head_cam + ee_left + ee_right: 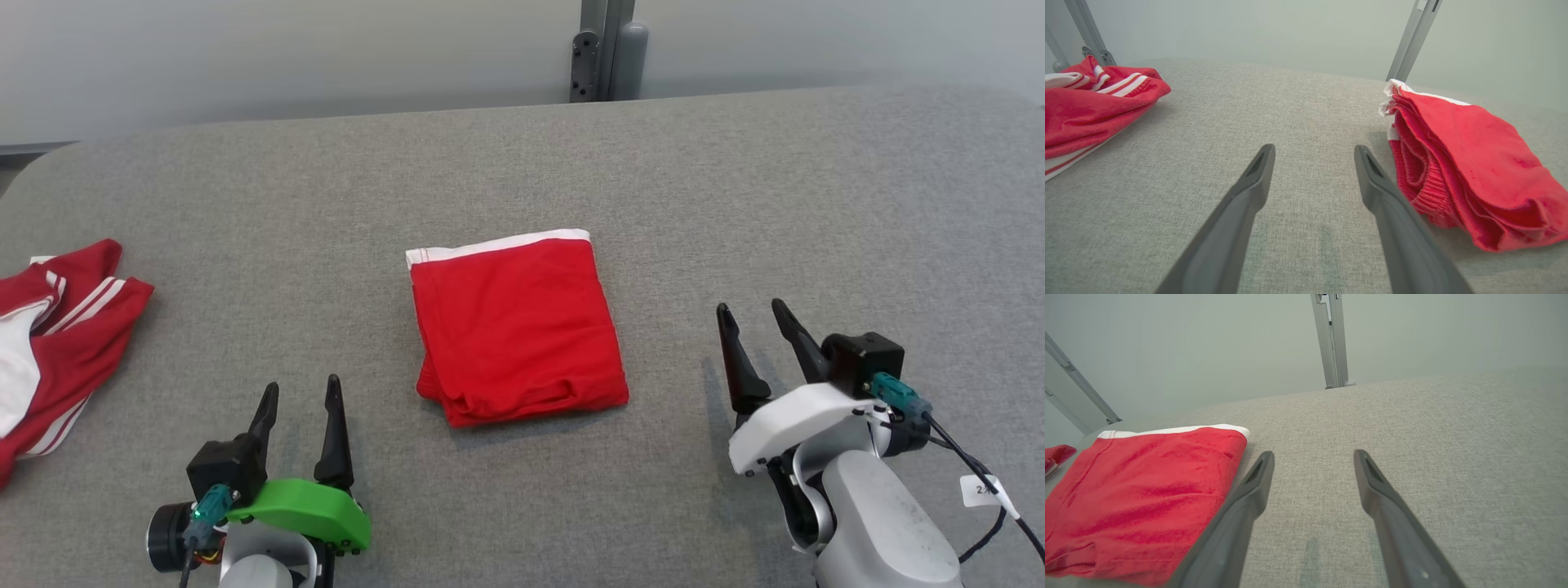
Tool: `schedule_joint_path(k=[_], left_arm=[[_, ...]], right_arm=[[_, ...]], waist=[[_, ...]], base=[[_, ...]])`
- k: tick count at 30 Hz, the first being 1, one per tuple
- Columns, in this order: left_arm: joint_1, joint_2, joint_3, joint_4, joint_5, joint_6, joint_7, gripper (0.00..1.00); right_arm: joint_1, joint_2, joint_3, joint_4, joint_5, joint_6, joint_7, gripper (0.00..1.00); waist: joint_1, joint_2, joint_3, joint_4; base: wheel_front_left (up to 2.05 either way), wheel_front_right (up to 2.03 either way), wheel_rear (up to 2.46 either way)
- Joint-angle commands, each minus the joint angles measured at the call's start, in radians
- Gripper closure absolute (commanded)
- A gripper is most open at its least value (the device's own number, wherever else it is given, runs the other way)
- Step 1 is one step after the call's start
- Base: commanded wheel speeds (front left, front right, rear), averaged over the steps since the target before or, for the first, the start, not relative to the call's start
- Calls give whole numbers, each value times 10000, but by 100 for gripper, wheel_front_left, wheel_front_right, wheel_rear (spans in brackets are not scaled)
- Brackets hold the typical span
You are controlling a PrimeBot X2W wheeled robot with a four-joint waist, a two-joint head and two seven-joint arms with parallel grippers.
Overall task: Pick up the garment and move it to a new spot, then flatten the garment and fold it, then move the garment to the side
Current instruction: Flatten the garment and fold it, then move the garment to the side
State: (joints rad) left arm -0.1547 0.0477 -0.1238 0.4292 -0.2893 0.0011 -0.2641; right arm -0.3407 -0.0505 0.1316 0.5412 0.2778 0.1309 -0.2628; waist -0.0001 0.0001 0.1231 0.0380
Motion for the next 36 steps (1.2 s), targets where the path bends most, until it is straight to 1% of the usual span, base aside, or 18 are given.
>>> schedule_joint_path(k=[1,9,14,21,27,36], left_arm=[[153,55,96,31,129,-19,-2,0],[544,55,354,60,287,-43,-2,0],[972,55,495,-130,531,90,-2,0],[1475,55,523,-511,707,241,-2,0],[1359,55,385,-684,768,226,-2,0],[766,55,-112,-829,702,164,-2,0]], right_arm=[[240,-12,-124,-105,-109,-3,-26,0],[981,-13,-477,-268,-556,-3,-26,0],[1361,-14,-532,-459,-932,-3,-28,0],[1772,-12,-580,-608,-938,-3,-27,0],[1656,-14,-421,-558,-736,-3,-27,0],[474,-19,327,14,-470,-3,-27,0]], waist=[[1,-1,-163,-213],[1,-1,-718,-465],[1,-1,-1083,-540],[1,-1,-1251,-521],[1,-1,-980,-279],[1,-1,-42,636]], base=[[0,0,0],[0,0,0],[0,0,0],[0,0,0],[0,0,0],[0,0,0]])
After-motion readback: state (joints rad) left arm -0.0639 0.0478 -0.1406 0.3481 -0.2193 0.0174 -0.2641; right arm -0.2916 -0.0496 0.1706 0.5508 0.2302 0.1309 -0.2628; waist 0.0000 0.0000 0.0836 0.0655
